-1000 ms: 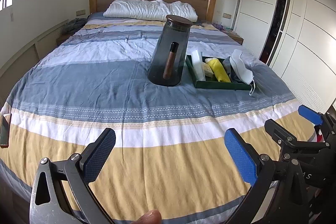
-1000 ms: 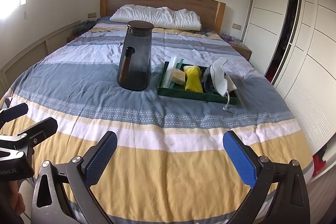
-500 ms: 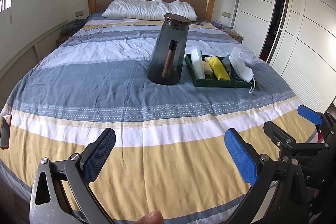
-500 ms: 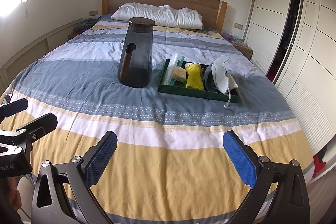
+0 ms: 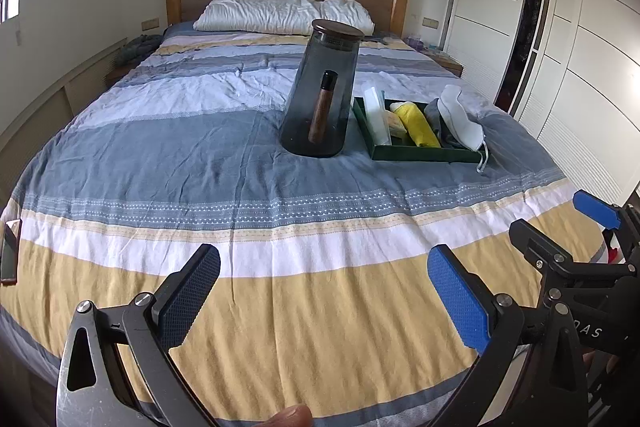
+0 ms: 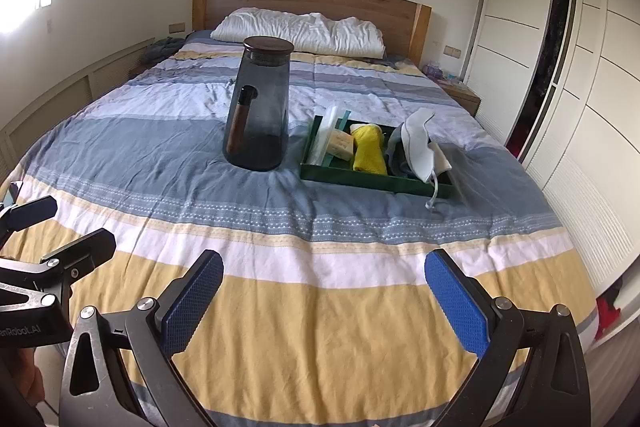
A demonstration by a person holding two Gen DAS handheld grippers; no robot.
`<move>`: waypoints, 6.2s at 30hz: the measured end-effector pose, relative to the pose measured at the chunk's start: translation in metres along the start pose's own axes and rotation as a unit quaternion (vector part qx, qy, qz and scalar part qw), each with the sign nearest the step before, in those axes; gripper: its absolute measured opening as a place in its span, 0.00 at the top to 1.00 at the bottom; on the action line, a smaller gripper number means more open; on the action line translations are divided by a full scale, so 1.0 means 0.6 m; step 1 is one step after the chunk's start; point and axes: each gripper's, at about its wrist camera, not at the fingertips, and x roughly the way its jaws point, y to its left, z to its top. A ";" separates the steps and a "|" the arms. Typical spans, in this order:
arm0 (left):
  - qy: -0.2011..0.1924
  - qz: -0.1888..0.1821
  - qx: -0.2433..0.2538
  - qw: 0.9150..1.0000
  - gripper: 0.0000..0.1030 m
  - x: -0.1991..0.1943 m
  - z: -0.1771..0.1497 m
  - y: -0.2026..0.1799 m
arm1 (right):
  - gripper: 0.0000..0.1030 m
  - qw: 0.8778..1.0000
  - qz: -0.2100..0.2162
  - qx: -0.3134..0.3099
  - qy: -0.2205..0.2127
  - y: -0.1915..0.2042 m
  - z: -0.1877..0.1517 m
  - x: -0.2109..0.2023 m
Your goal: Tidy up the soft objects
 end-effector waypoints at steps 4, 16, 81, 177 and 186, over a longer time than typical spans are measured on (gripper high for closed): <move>0.003 0.000 -0.001 1.000 0.01 0.003 -0.002 -0.002 | 0.00 1.000 0.000 0.005 0.002 -0.002 0.000 0.001; 0.009 0.011 0.001 1.000 0.01 0.009 -0.004 -0.002 | 0.00 0.999 -0.002 0.037 0.029 -0.003 0.004 0.012; -0.008 0.029 0.019 0.999 0.01 -0.002 -0.009 0.002 | 0.00 0.999 0.004 0.031 0.040 0.026 -0.009 0.028; -0.031 0.047 0.002 0.998 0.01 -0.010 -0.009 0.013 | 0.00 0.999 0.003 0.015 0.037 0.026 0.002 0.022; -0.033 0.051 0.002 0.998 0.01 -0.011 -0.009 0.016 | 0.00 0.999 0.002 0.014 0.037 0.025 0.002 0.022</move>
